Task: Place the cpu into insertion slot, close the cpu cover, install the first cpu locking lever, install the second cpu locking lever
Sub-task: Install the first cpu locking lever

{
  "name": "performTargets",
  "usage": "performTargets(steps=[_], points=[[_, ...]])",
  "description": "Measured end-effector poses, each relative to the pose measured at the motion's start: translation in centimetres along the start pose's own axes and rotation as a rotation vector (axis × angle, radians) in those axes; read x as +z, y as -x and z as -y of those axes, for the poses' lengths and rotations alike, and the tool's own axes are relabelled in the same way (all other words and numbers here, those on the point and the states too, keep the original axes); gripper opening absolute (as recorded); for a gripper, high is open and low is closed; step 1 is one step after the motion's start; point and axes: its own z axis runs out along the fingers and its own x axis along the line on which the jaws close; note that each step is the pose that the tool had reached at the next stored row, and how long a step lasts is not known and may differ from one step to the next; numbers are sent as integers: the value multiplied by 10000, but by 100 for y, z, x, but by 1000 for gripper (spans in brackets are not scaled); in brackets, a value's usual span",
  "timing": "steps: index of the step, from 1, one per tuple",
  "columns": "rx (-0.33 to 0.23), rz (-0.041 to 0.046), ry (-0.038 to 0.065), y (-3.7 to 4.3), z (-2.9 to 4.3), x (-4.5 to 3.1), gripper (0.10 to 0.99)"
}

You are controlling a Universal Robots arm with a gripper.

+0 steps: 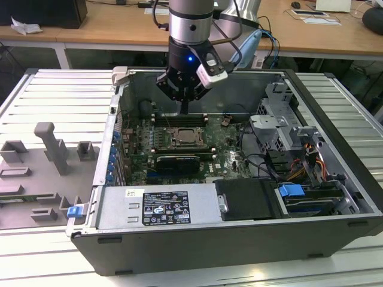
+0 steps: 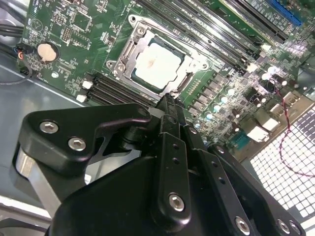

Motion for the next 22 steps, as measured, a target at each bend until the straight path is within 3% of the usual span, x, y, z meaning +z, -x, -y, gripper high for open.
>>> performTargets(steps=[11, 14, 18, 22], points=[[-1122, -28, 4, -12, 0, 2, 106], [-1062, -17, 7, -103, -3, 6, 106], [-648, -6, 6, -110, -3, 11, 106], [-645, -3, 7, -123, -4, 12, 106]])
